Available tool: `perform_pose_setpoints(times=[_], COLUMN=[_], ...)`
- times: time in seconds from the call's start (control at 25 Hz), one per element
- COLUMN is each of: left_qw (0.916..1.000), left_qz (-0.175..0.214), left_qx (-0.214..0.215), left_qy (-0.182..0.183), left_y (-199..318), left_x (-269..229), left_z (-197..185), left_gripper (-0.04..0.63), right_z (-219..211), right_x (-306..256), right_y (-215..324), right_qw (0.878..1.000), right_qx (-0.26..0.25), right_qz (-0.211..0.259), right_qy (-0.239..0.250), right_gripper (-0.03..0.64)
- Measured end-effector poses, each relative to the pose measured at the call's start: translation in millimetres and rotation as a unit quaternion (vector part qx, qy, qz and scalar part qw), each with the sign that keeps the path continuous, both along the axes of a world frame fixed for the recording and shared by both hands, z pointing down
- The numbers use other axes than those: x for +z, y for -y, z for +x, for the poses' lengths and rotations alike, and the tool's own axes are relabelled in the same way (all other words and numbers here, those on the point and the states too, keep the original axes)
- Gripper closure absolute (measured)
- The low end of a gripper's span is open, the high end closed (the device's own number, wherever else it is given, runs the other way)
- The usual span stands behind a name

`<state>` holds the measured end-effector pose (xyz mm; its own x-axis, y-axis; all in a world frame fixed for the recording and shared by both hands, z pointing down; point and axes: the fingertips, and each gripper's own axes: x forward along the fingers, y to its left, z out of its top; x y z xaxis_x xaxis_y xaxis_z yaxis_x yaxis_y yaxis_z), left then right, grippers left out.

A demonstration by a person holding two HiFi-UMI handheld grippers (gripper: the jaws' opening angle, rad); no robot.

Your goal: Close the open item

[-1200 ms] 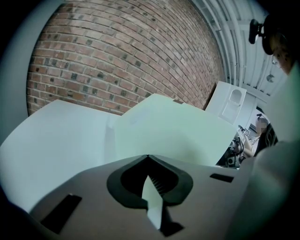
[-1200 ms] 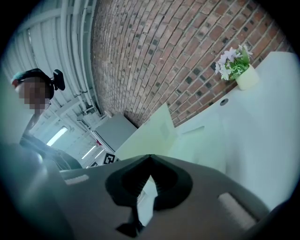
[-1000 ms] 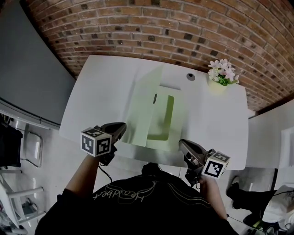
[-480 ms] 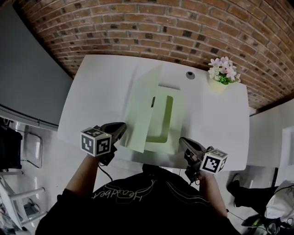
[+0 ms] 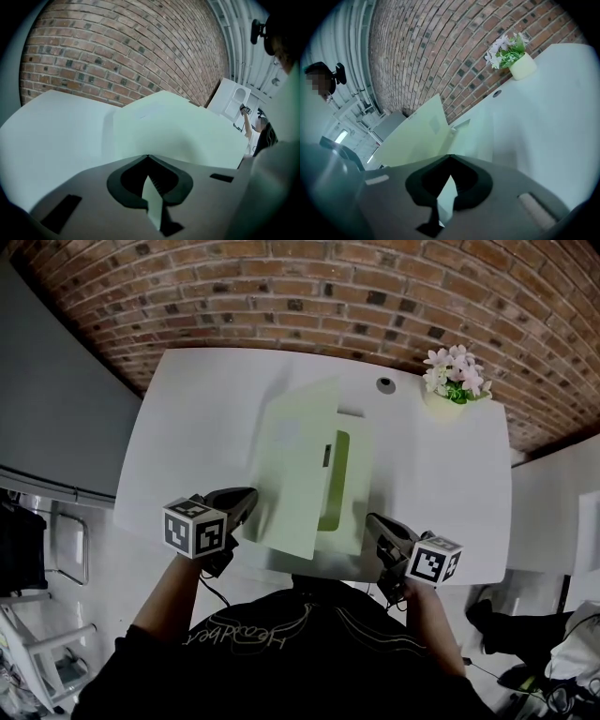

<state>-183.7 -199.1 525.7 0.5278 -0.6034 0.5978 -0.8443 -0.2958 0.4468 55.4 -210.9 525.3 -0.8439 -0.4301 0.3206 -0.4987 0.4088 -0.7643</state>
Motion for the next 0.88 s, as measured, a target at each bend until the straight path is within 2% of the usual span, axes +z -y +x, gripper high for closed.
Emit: perform_pose_setpoints(times=[0.36, 0.88], left_qw=[0.9999, 0.9994], left_qz=[-0.014, -0.022], left_qx=[0.007, 0.024], left_qy=[0.003, 0.007], left_y=[2.8, 5.0], left_x=[8.6, 12.1], left_z=[0.2, 10.1], left_gripper=[0.592, 0.592], right_z=[3.1, 9.8], right_x=[17.2, 32.1], right_y=[10.7, 28.5], right_qw=[1.000, 0.999], right_qx=[0.014, 0.043], right_qz=[0.000, -0.007], right_qy=[-0.028, -0.027], right_gripper=[0.612, 0.612])
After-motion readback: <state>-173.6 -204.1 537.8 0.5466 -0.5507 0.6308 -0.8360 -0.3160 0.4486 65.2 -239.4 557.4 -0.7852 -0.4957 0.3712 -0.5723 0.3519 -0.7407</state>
